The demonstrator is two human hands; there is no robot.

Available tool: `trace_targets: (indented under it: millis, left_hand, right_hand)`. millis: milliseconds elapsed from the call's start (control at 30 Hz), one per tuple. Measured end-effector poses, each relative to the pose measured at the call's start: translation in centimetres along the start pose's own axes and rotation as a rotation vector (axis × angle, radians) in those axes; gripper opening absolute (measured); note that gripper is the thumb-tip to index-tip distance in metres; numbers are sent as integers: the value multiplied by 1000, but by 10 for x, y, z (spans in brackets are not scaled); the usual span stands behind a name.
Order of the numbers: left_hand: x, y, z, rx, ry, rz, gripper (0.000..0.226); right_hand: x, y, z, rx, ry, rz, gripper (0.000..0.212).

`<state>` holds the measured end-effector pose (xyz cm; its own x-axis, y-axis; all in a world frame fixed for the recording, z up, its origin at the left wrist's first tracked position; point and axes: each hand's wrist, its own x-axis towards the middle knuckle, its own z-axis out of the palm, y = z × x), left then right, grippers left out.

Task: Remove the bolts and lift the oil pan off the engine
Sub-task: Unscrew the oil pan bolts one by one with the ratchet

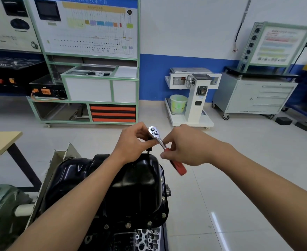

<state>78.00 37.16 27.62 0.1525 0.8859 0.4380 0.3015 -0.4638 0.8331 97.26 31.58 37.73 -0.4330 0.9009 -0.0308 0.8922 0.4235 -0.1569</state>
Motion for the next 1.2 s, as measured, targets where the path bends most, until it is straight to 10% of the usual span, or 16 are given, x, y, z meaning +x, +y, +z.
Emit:
trace_targets:
  millis: [367,933,1200]
  left_hand:
    - [1,2,0,-50,-57,47,20]
    - [1,4,-1,-88,-140,-1,18]
    - [2,3,0,-78,-115,-19,22]
  right_hand:
    - [1,5,-10,21,-47,-42,14]
    - [34,34,2,-8,233,-32,48]
    - [30,36,0,-96,311,57,15]
